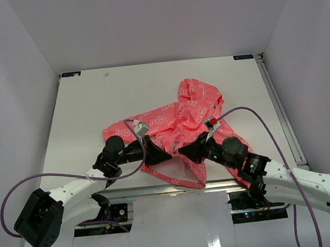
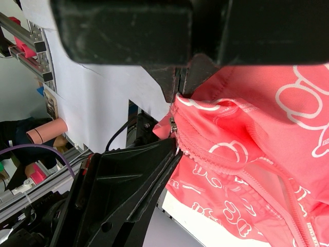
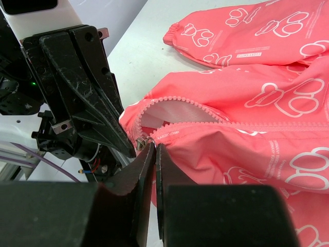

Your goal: Zip up the jacket

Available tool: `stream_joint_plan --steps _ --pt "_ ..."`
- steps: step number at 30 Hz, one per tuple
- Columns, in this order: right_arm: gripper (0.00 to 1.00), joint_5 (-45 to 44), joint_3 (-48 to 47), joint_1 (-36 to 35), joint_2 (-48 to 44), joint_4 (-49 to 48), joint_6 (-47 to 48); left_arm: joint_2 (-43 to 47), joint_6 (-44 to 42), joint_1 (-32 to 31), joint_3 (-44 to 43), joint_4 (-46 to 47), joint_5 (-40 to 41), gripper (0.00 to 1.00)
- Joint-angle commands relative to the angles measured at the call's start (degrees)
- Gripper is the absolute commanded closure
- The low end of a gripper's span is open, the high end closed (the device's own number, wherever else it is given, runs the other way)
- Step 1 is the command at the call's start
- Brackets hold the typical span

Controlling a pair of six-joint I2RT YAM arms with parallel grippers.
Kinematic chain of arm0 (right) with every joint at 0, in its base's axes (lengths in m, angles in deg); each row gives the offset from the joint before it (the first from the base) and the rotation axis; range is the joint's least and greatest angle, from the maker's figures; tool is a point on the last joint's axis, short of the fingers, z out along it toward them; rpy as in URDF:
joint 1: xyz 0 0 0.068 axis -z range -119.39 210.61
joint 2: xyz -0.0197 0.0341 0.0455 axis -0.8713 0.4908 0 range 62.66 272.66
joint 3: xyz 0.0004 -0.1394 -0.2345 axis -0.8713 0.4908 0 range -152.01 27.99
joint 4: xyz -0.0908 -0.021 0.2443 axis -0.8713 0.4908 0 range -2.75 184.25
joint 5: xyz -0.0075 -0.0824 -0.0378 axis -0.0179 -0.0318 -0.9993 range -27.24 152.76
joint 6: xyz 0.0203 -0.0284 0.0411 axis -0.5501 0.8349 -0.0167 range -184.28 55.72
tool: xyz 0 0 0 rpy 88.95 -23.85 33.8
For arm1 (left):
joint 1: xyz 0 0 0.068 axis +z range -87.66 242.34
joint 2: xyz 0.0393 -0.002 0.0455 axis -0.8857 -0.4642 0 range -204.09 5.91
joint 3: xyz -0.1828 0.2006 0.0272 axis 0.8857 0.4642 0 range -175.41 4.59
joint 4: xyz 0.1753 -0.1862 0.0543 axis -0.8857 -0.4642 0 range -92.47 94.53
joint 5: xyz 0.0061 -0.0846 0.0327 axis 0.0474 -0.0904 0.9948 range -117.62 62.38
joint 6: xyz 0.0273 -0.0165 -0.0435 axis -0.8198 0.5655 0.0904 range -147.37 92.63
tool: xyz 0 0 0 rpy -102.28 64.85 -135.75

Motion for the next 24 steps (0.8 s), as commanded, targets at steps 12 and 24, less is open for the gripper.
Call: stream_joint_plan --steps 12,24 --pt "0.92 -5.80 -7.27 0.10 3.90 2.88 18.92 -1.56 -1.52 0.16 -2.80 -3.84 0.17 1.00" --pt "0.92 -4.16 -6.59 -0.02 7.75 -0.81 31.26 -2.88 -0.44 0.01 -3.43 -5.71 -0.52 1.00"
